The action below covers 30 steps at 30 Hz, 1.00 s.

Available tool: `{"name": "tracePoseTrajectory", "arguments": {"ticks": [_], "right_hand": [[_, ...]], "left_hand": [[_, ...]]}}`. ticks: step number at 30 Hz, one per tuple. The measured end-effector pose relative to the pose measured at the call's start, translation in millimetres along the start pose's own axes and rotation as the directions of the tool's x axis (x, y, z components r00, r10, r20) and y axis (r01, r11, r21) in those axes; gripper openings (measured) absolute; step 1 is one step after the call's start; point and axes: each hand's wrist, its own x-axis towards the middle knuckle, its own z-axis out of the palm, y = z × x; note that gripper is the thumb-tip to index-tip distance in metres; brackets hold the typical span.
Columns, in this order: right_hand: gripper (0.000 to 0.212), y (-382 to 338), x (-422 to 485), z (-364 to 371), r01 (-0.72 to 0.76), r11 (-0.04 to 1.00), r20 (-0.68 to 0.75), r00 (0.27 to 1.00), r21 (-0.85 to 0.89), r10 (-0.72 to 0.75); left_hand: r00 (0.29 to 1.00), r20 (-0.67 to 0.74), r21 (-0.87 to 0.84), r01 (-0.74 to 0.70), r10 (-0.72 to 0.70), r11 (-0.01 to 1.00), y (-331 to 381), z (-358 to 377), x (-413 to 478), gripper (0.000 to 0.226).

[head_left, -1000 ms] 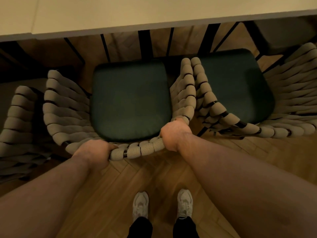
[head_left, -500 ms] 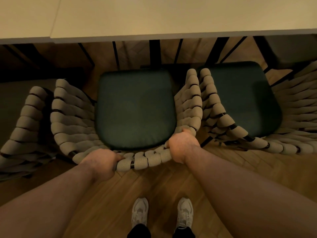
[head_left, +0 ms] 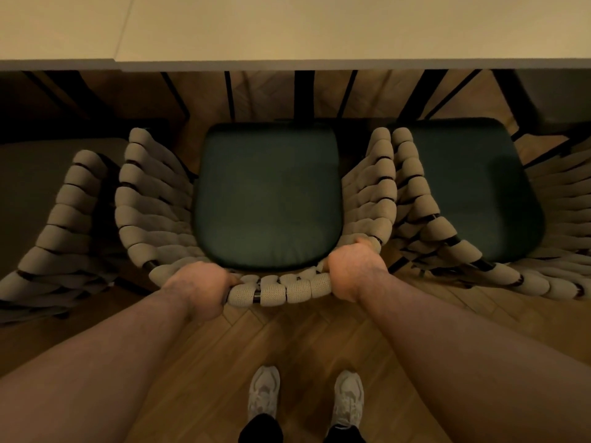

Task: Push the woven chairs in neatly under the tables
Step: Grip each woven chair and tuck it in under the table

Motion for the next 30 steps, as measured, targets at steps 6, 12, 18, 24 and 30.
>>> {"name": "tracePoseTrajectory", "arguments": {"ticks": [6, 12, 18, 24, 30], "right_hand": [[0.021, -1.1, 4.7, 6.7, -0.032, 0.999, -0.009, 0.999, 0.031, 0.032], [0.037, -13.7, -15.5, 12.7, -0.104, 0.995, -0.108, 0.989, -0.002, 0.103], [0.063, -32.3, -56.8, 11.4, -0.132, 0.976, -0.1, 0.984, 0.17, 0.15], [0.03, -41.6, -106.4, -41.3, -0.075, 0.952, -0.048, 0.994, 0.298, 0.094], [0.061, -87.9, -142.9, -105.4, 0.093, 0.973, -0.138, 0.988, 0.21, -0.065]], "left_hand": [[0.995, -0.052, -0.008, 0.08, -0.08, 0.997, 7.4, 6.5, -1.9, 0.046], [0.976, -0.176, -0.019, 0.126, -0.128, 0.992, 17.4, 17.6, -20.5, 0.044], [0.988, -0.076, -0.156, 0.123, -0.136, 0.98, 18.8, 8.1, -75.5, 0.086], [0.947, -0.104, -0.322, 0.256, -0.303, 0.912, 26.3, 0.1, -168.4, 0.081], [0.871, -0.125, -0.498, 0.359, -0.475, 0.79, -6.7, 15.5, -258.0, 0.081]]}}
